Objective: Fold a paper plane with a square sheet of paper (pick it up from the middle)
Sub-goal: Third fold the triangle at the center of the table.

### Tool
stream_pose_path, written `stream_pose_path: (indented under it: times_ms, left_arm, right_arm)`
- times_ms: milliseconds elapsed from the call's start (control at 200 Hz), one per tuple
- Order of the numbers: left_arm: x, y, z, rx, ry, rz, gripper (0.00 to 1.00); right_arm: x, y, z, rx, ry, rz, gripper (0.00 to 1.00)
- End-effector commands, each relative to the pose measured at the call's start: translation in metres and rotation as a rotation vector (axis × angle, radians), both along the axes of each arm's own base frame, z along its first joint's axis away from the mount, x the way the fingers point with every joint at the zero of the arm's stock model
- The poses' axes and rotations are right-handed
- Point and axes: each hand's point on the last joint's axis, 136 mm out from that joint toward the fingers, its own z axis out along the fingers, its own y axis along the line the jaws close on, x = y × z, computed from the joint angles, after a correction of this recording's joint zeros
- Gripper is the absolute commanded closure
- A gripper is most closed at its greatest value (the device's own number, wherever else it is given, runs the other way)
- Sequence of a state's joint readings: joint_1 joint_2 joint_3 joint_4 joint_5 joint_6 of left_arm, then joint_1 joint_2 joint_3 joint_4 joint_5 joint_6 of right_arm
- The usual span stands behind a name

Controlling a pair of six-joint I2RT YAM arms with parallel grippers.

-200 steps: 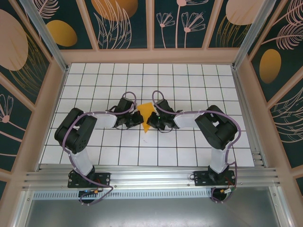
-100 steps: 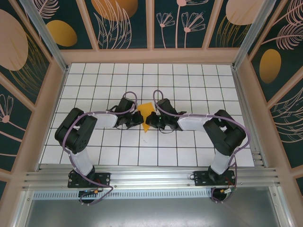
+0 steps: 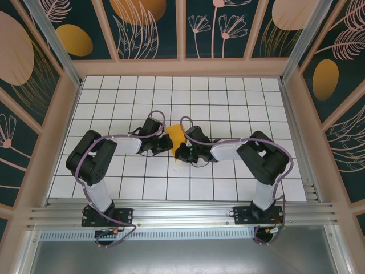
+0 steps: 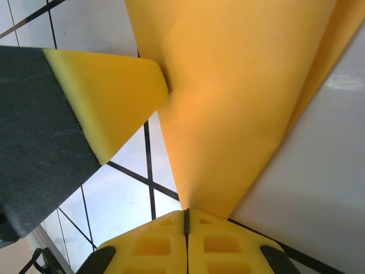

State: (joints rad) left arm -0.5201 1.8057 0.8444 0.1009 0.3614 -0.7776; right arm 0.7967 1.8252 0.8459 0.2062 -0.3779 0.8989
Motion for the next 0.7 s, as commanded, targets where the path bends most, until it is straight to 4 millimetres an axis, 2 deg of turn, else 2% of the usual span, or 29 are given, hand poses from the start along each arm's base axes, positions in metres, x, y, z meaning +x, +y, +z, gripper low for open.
stream_pose_path:
  times_ms: [0,105,270,380,696]
  left_arm:
    - [-0.019,0.024,-0.036,0.130,0.076,0.019,1.00]
    - [-0.019,0.024,-0.037,0.131,0.077,0.021,1.00]
    - [-0.019,0.025,-0.037,0.133,0.076,0.024,1.00]
    - [-0.019,0.025,-0.038,0.135,0.075,0.026,1.00]
    - [-0.020,0.026,-0.039,0.136,0.079,0.029,1.00]
  right_arm:
    - [-0.008,0.001,-0.009,0.013,0.026,0.018,0.94]
    - [-0.009,0.001,-0.007,0.019,0.026,0.020,0.94]
    - [-0.009,0.003,0.011,0.052,-0.012,0.032,0.93]
    - [-0.013,0.004,0.016,0.067,-0.019,0.046,0.93]
    - [-0.023,0.004,-0.004,0.041,0.027,0.057,0.93]
